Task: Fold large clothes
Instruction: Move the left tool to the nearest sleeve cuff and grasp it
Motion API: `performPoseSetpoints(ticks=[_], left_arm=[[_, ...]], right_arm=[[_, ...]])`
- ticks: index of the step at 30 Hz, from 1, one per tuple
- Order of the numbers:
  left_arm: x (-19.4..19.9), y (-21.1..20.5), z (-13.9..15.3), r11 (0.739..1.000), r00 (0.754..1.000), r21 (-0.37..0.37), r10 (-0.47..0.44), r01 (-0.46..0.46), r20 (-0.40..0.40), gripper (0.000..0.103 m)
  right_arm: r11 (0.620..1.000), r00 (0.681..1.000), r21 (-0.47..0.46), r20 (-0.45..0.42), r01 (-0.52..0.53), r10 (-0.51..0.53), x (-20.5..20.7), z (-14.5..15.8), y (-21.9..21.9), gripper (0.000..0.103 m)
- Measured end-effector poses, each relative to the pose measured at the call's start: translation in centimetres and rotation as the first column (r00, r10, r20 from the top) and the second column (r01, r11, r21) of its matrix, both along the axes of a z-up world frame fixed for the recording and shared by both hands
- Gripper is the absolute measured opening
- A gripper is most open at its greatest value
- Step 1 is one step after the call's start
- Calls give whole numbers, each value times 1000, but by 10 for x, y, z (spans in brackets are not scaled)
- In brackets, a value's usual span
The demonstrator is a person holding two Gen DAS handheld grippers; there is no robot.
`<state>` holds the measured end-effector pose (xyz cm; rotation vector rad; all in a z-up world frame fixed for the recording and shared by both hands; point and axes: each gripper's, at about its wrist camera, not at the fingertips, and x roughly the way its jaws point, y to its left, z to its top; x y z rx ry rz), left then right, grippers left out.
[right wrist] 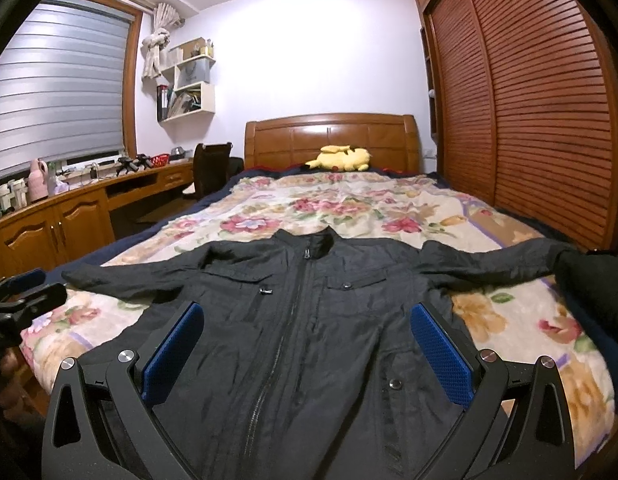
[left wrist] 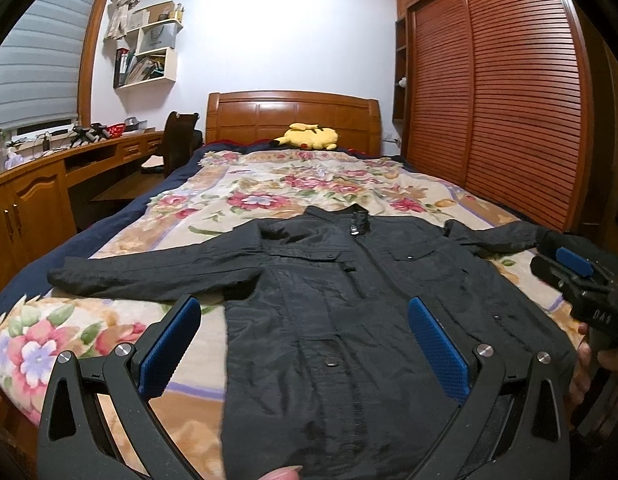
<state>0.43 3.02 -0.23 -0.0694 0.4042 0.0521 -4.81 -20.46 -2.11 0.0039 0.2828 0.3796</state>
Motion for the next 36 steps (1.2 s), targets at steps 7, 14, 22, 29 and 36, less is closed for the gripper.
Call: performPoseSetpoints(ticks=[7, 14, 22, 29, 36], left_arm=[[6, 40, -10, 999, 998, -5, 54, -54, -30, 103], [4, 75, -4, 993, 993, 37, 113, -111, -40, 103], [7, 115, -2, 984, 984, 68, 170, -166, -52, 103], [23, 149, -14, 982, 980, 73, 180, -173, -91, 103], [42, 186, -33, 982, 972, 64, 183, -175, -145, 103]], right_arm=[[999, 999, -17, 3, -36, 36, 12, 7, 21, 103], [996, 996, -18, 10, -89, 89, 27, 13, 45, 103], [988, 988, -34, -1, -153, 153, 57, 9, 73, 103], [980, 980, -44, -29, -196, 195, 89, -2, 96, 103], [968, 971, -82, -40, -237, 234, 118, -10, 124, 103]])
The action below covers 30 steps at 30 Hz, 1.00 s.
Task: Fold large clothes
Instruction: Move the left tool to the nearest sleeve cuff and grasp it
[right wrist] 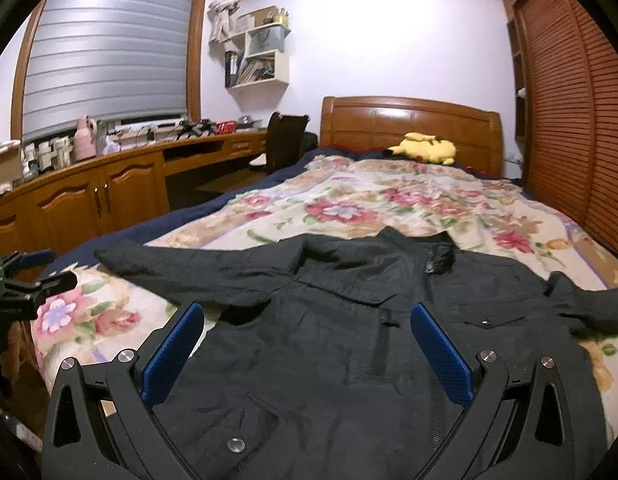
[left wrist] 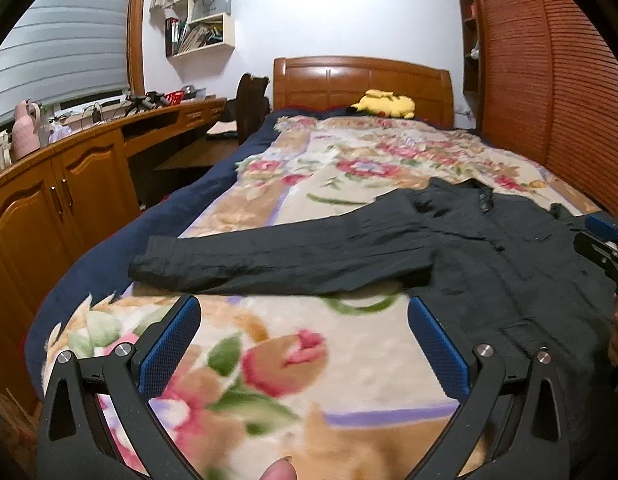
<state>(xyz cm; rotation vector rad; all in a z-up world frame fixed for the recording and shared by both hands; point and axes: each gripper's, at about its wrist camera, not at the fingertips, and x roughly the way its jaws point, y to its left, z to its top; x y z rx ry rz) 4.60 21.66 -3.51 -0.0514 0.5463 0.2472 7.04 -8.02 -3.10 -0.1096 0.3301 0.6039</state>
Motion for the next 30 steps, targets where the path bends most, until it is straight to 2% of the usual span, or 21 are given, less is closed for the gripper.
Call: performPoseSetpoints(ticks=[5, 9, 13, 17, 19, 30], left_arm=[[16, 30, -9, 1000, 999, -5, 21, -22, -33, 103], [31, 48, -15, 997, 996, 51, 54, -50, -75, 103], [43, 70, -18, 997, 993, 51, 67, -62, -99, 99], [51, 95, -19, 998, 991, -13, 63, -65, -117, 81], [54, 109, -21, 996, 990, -45, 74, -80, -122, 77], [71, 182, -45, 965, 959, -111, 216, -239, -183, 69]], right_arm=[[999, 999, -35, -22, -38, 37, 18, -8, 10, 103], [996, 998, -73, -37, -56, 54, 26, -13, 20, 103], [992, 995, -102, -60, -80, 74, 34, -11, 23, 103], [991, 995, -97, -65, -87, 81, 37, -5, 21, 103], [991, 994, -97, -68, -87, 81, 40, -5, 18, 103], [991, 995, -110, -73, -82, 74, 32, -12, 32, 103]])
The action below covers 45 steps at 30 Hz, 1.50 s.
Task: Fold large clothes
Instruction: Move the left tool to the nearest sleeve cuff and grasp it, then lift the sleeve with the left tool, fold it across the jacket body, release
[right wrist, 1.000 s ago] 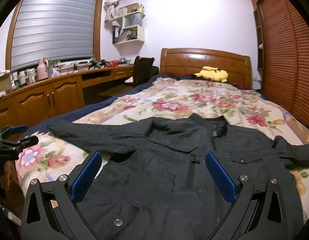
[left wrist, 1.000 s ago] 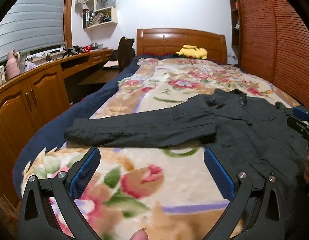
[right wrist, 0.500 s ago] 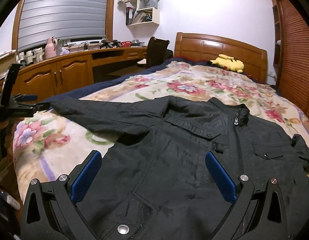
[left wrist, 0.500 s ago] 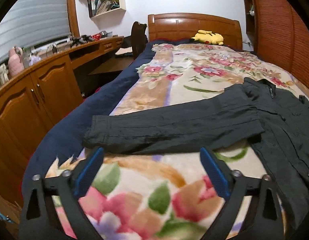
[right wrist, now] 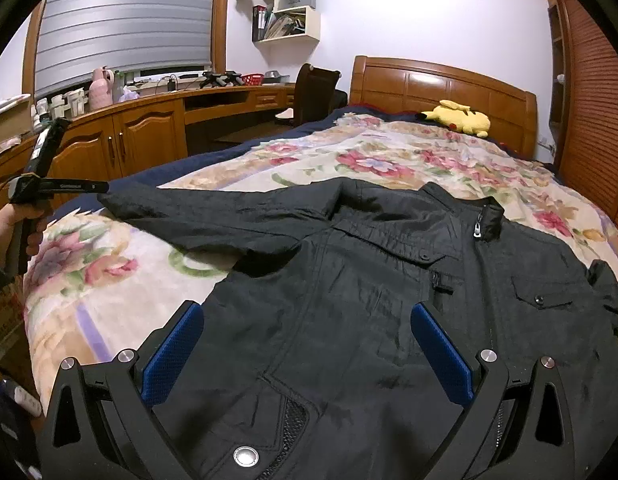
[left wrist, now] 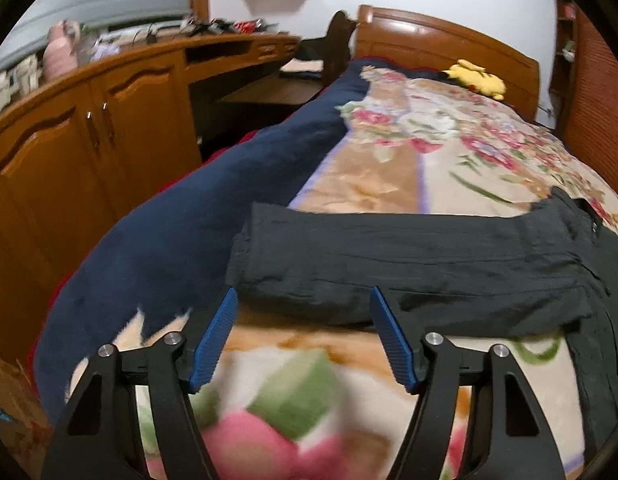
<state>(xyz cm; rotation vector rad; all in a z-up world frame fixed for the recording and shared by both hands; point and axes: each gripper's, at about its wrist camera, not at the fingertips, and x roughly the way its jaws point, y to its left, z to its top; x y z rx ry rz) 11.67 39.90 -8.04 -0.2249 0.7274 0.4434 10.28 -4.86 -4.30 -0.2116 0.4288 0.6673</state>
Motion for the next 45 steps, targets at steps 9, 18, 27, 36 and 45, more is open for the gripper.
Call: performPoseSetpoints(ticks=[9, 18, 27, 36, 45], left_arm=[[16, 36, -22, 991, 995, -102, 83, -87, -51, 69], [30, 35, -31, 987, 994, -139, 67, -78, -83, 57], [40, -19, 15, 999, 998, 0, -38, 38, -56, 14], [59, -126, 91, 972, 974, 98, -220, 215, 49, 13], [71, -257, 133, 891, 884, 126, -451, 437, 122, 13]], right_arm=[[1000, 1000, -9, -31, 2, -3, 4, -5, 3, 103], [1000, 999, 4, -43, -1, 1, 5, -4, -1, 103], [1000, 999, 29, -39, 0, 1, 0, 5, -11, 103], [993, 997, 86, 18, 76, -78, -8, 28, -66, 97], [979, 983, 89, 10, 181, -183, -11, 26, -125, 96]])
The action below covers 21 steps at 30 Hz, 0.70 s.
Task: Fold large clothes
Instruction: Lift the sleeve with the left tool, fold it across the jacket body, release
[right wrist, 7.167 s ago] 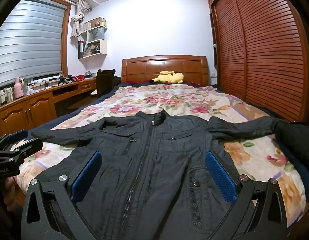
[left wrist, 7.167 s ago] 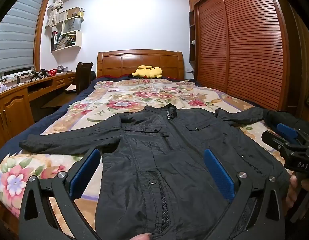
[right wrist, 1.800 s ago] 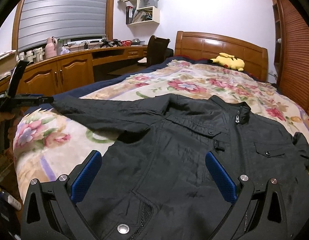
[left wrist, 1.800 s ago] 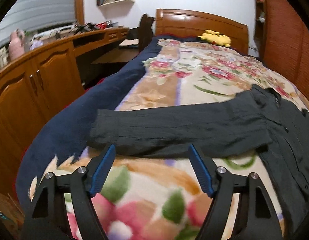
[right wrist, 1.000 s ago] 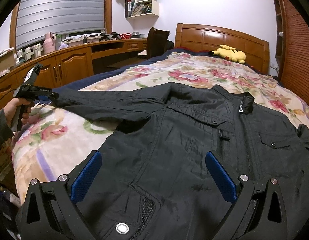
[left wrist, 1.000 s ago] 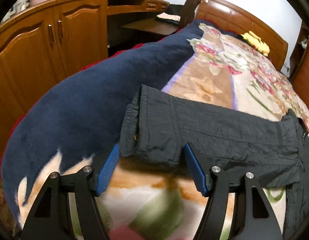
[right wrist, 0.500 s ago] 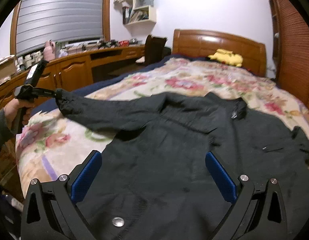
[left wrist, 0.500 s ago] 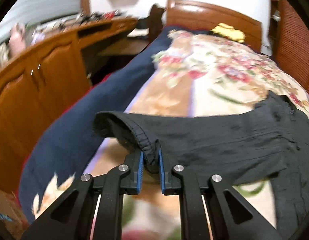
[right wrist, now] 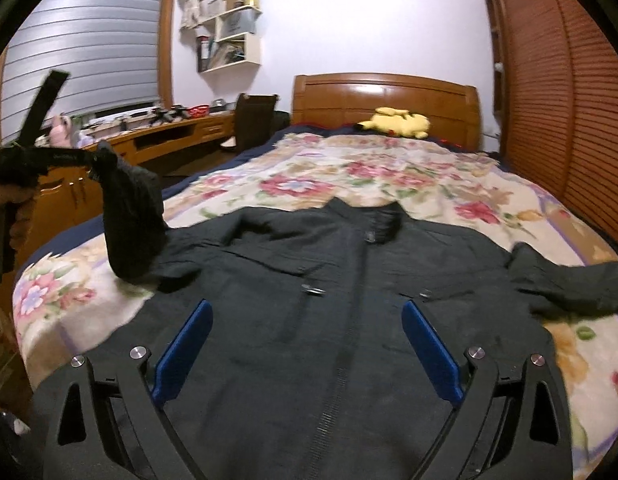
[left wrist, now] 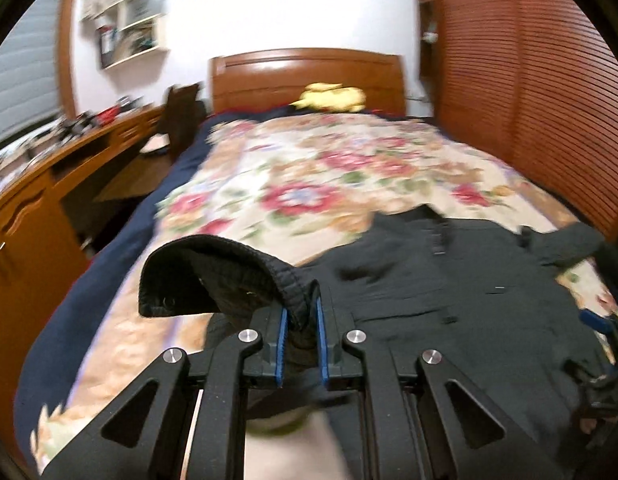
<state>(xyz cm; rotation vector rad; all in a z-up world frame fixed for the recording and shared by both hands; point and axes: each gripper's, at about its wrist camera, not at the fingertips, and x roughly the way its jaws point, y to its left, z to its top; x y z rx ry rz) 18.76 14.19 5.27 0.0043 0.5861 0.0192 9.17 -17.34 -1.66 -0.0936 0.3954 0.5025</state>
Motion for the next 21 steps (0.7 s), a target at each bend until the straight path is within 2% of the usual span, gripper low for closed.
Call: performPoseSetpoints(ticks=[6, 12, 17, 21], left_arm=[[-5, -80, 20, 988, 987, 14, -156, 155, 33, 12], [-25, -128, 20, 964, 963, 17, -265, 265, 39, 12], [-46, -152, 9, 948, 948, 24, -318, 317, 32, 12], [-55, -159, 0, 952, 953, 44, -303, 301, 31, 12]], right_arm=[[997, 997, 9, -36, 71, -71, -1, 0, -24, 95], [993, 992, 35, -56, 117, -115, -12, 12, -30, 95], [991, 990, 40, -63, 128, -126, -26, 14, -30, 95], [990, 989, 46, -69, 131, -127, -23, 15, -34, 95]])
